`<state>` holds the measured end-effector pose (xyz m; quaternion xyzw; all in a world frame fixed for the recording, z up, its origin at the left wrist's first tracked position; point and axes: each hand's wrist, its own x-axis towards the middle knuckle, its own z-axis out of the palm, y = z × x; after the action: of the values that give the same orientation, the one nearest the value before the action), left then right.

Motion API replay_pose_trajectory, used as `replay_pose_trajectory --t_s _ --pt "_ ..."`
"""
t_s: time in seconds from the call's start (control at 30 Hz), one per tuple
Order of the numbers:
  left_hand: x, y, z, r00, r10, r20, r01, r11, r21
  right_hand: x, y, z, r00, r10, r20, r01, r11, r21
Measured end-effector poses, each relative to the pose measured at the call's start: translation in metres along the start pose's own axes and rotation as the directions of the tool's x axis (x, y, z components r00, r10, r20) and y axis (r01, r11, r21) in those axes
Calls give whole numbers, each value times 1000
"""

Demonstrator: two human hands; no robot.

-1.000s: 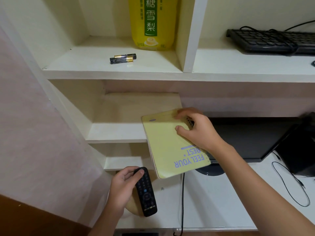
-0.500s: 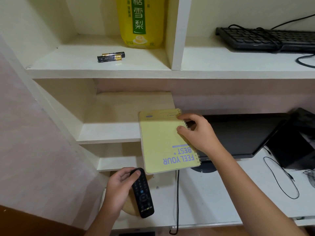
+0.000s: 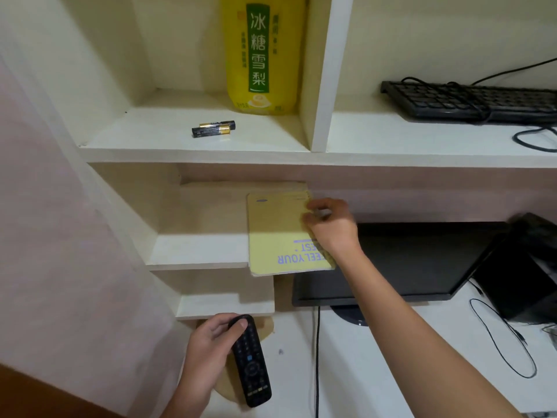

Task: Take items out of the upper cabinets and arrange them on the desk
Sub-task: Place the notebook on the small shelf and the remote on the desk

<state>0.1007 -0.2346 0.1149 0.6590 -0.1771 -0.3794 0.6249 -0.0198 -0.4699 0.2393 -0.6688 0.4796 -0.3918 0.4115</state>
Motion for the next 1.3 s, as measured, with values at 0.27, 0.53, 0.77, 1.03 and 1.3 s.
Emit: replay_pose_trajectory --t_s 0.27,0.53,0.77,1.03,1.3 --pt "-3 -1 -5 999 37 -8 -37 998 45 -28 19 -40 984 -116 138 111 993 38" --pt "-3 -5 2 1000 13 13 -14 999 45 -50 42 -53 923 -317 218 339 938 -71" --pt "-4 -4 -4 1000 24 -10 -23 998 61 -28 38 -38 911 -304 278 351 926 -139" --pt "-5 -1 -9 999 31 -19 -31 999 18 -22 28 -14 940 -275 201 312 932 -182" --pt "-4 1 -13 999 42 -23 -42 999 2 -41 23 -30 825 -461 328 552 783 -288"
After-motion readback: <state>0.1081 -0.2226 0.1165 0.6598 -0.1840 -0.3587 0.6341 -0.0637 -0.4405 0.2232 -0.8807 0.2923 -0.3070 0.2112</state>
